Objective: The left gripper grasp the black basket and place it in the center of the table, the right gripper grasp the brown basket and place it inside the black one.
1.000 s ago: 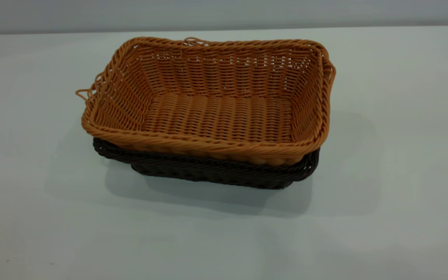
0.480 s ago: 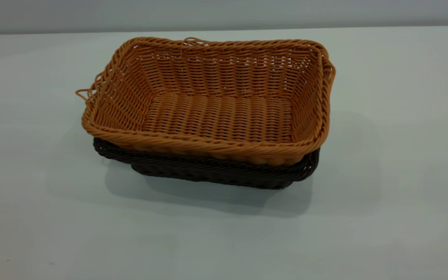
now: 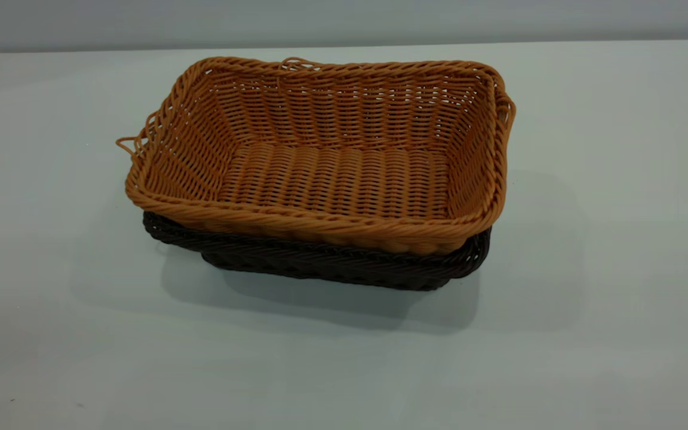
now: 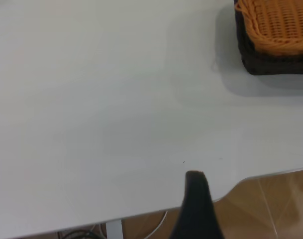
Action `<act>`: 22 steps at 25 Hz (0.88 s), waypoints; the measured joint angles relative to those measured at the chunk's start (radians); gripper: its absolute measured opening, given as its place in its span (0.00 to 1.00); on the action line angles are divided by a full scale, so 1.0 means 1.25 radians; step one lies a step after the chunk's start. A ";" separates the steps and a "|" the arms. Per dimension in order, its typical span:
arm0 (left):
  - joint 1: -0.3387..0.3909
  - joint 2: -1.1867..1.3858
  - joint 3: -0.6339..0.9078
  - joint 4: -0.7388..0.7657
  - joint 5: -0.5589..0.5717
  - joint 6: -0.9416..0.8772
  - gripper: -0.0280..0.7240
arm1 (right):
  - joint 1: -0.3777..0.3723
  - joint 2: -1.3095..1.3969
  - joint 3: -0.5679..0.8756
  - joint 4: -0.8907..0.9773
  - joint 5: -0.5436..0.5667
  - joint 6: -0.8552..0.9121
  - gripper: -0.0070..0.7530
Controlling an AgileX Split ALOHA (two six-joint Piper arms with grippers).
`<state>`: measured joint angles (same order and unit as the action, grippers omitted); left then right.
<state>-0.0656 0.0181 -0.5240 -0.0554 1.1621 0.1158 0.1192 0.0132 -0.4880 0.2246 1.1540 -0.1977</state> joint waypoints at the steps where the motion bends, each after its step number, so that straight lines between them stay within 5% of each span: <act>1: 0.000 -0.007 0.004 -0.006 0.000 0.007 0.71 | 0.000 -0.001 0.004 0.000 -0.002 0.001 0.79; 22: 0.000 -0.014 0.027 -0.064 -0.020 0.072 0.71 | 0.000 -0.005 0.013 0.005 -0.003 0.002 0.78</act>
<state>-0.0656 0.0000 -0.4903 -0.1350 1.1365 0.2061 0.1192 0.0066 -0.4715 0.2314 1.1499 -0.1949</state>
